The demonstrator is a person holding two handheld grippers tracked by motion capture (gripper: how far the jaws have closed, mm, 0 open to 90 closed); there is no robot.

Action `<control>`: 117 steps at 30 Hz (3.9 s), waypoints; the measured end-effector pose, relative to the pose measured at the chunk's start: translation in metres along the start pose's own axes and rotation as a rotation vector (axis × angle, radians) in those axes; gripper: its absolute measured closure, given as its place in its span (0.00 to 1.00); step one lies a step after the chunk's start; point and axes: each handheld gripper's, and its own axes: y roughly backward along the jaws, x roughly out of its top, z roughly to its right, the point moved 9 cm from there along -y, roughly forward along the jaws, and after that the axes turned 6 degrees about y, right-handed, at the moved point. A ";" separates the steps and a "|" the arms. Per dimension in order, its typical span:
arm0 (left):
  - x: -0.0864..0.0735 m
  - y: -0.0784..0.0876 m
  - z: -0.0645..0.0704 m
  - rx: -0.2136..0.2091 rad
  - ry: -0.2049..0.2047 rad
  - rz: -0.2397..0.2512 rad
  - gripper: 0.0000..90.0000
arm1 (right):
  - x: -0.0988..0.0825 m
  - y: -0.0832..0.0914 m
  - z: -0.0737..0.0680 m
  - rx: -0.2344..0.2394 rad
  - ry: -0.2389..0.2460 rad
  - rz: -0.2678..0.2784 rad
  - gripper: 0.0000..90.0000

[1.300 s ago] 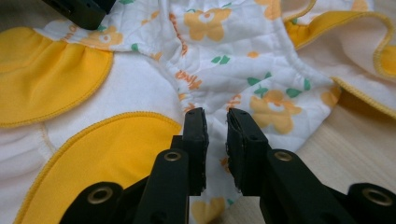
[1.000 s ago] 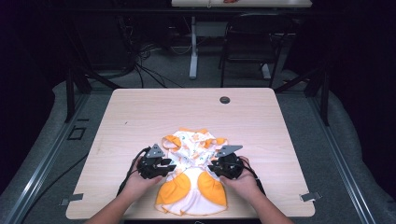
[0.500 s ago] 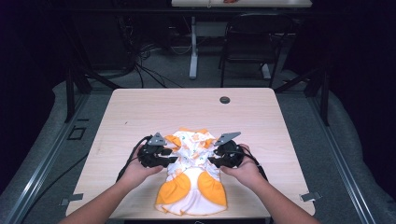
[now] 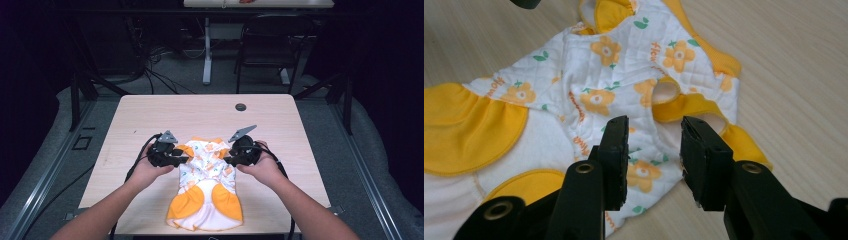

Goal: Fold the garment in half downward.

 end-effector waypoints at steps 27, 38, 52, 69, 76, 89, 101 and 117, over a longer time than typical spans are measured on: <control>0.044 -0.035 -0.040 0.015 0.016 -0.026 0.72 | 0.035 -0.041 0.053 -0.038 0.025 -0.109 0.75; 0.033 -0.062 -0.059 0.075 0.035 -0.068 0.71 | 0.025 -0.066 0.072 -0.070 -0.013 -0.126 0.75; 0.022 -0.078 -0.066 0.099 0.047 -0.087 0.63 | 0.008 -0.089 0.074 -0.056 -0.071 -0.160 0.69; 0.011 -0.083 -0.066 0.070 0.067 -0.089 0.73 | 0.001 -0.099 0.073 -0.036 -0.106 -0.177 0.76; 0.010 -0.083 -0.063 0.055 0.073 -0.086 0.82 | 0.001 -0.098 0.070 -0.004 -0.123 -0.182 0.88; 0.014 -0.078 -0.060 0.096 0.040 -0.088 0.95 | 0.006 -0.091 0.063 -0.044 -0.033 -0.196 0.98; 0.035 -0.047 -0.061 0.102 0.023 -0.022 0.95 | 0.024 -0.064 0.062 -0.046 -0.016 -0.095 0.98; 0.074 -0.004 -0.061 0.120 -0.001 0.101 0.95 | 0.063 -0.017 0.068 -0.101 0.047 0.000 0.99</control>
